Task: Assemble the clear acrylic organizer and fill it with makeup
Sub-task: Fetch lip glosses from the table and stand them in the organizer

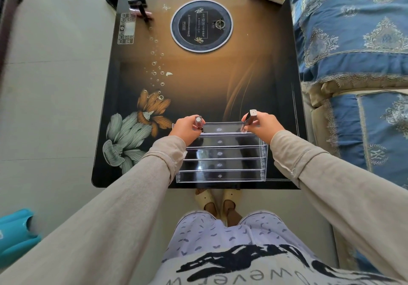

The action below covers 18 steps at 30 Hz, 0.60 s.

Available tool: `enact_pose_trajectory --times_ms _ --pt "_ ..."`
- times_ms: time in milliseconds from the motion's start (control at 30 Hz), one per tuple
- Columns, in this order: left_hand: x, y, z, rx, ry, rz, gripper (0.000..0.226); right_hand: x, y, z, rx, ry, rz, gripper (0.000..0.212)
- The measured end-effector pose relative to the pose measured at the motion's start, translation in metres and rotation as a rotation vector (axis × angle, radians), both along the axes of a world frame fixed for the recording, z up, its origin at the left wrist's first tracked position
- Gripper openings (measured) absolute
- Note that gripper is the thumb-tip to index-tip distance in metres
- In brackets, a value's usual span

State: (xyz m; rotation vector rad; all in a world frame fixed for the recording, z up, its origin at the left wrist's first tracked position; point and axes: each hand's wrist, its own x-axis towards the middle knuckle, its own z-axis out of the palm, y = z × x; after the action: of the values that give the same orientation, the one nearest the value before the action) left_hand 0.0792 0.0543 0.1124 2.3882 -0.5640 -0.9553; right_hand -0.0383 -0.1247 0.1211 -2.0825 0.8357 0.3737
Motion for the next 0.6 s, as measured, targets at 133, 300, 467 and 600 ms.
enact_pose_trajectory --times_ms 133,300,467,600 --pt "0.0007 -0.0015 -0.001 0.019 -0.008 -0.003 0.027 0.0018 0.0023 0.0003 -0.02 0.024 0.021 0.023" --pt "0.0012 -0.002 -0.0028 0.031 -0.014 -0.012 0.028 0.0016 0.0032 0.0016 -0.038 0.066 0.05 0.025" --pt "0.0015 0.0001 -0.0047 0.028 -0.008 -0.011 0.03 -0.0002 0.0026 0.0015 -0.048 0.083 0.065 0.027" --pt "0.0009 0.0025 -0.0057 0.025 -0.015 -0.018 0.031 0.0008 0.0028 0.0026 -0.042 0.094 0.07 0.027"
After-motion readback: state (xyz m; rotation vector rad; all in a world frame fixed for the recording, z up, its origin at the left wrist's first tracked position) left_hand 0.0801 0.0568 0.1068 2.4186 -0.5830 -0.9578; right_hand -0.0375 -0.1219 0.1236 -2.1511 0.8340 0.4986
